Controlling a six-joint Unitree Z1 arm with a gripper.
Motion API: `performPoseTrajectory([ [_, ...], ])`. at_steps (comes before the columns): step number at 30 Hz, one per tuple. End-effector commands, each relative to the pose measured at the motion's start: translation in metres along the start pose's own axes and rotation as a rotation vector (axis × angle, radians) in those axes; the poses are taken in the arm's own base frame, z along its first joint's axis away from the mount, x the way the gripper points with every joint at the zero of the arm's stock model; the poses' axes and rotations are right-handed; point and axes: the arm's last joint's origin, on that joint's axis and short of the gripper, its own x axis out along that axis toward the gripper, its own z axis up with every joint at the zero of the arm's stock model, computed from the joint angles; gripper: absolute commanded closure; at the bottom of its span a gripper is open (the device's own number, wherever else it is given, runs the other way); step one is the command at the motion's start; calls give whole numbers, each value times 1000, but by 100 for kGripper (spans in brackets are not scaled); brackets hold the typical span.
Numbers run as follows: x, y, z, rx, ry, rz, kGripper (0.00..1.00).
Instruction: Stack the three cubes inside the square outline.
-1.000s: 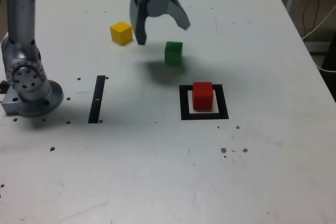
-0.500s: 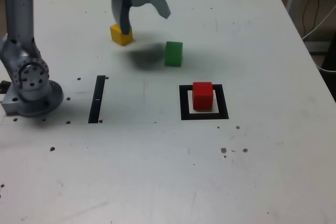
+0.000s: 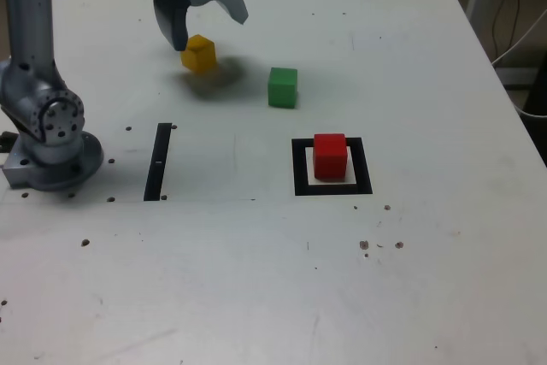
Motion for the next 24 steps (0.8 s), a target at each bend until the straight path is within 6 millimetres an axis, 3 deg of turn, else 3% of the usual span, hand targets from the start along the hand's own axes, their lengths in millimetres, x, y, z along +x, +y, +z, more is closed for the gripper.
performPoseTrajectory([
  [1, 1, 3, 0, -7, -4, 0, 1],
  [11, 3, 6, 4, -31, -6, -12, 1],
  [24, 5, 5, -1, -244, 46, -23, 1],
])
